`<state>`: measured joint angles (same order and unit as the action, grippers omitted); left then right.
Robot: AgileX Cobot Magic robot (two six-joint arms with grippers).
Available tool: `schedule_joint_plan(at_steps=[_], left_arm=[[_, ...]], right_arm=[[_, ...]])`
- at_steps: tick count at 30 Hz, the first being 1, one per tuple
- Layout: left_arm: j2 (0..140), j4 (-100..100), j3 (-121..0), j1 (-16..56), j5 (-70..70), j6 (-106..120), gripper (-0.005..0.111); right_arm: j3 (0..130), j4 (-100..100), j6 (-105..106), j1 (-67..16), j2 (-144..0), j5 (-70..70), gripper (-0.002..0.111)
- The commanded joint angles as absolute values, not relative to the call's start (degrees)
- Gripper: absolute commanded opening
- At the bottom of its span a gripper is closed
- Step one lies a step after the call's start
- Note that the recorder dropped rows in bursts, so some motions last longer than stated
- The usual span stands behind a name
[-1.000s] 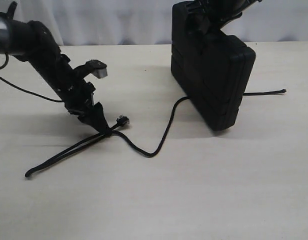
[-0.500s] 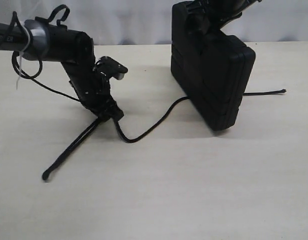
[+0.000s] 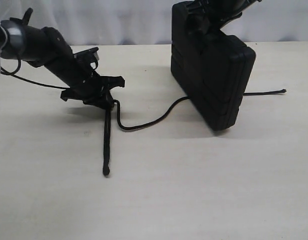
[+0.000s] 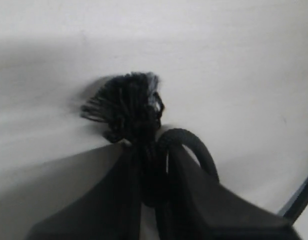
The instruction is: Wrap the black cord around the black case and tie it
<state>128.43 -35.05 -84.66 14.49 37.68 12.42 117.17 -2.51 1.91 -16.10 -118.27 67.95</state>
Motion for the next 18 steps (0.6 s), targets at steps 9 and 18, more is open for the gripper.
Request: schedule_joint_plan(at_steps=[9,18], left_arm=[[125.6,-36.7,-72.8,11.7,22.4,12.1,0.0],[125.2,-29.4,-72.8,11.0,28.2,14.8,0.043]], right_arm=[[116.3,-2.2,2.5,-16.1,-119.3,70.0,0.004],[116.3,-2.2,2.5,-16.1,-119.3,70.0,0.004]])
